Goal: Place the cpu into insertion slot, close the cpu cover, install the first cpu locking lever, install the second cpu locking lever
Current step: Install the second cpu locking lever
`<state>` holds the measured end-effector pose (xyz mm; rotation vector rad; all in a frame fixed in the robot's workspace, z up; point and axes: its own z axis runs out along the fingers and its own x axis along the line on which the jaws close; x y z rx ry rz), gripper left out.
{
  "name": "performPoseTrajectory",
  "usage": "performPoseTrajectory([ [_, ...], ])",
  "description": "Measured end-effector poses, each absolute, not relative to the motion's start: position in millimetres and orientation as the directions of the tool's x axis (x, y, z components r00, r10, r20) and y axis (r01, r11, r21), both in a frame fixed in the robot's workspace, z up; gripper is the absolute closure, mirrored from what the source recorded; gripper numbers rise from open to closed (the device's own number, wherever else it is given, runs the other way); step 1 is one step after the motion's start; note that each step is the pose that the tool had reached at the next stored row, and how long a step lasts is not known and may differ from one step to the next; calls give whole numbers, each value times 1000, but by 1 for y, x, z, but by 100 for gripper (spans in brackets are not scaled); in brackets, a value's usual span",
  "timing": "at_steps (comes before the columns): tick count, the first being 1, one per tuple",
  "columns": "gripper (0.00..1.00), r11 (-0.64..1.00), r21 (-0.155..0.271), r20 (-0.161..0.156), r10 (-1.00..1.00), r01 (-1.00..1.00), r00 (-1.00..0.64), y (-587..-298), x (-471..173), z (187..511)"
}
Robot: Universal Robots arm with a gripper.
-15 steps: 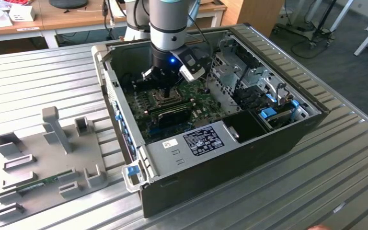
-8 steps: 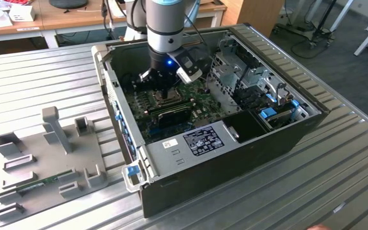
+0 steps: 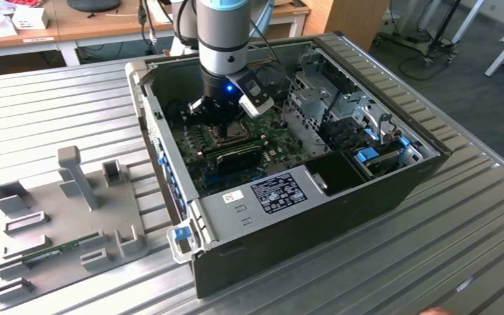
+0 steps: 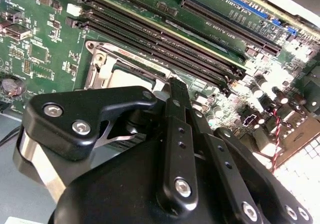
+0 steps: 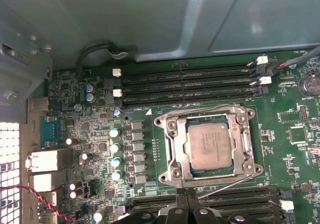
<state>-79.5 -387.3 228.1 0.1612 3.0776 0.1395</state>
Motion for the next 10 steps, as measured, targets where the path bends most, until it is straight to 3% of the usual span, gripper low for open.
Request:
performPoseTrajectory([
  [10, 90, 990, 93, -51, 107, 102, -993, -387, -80, 225],
])
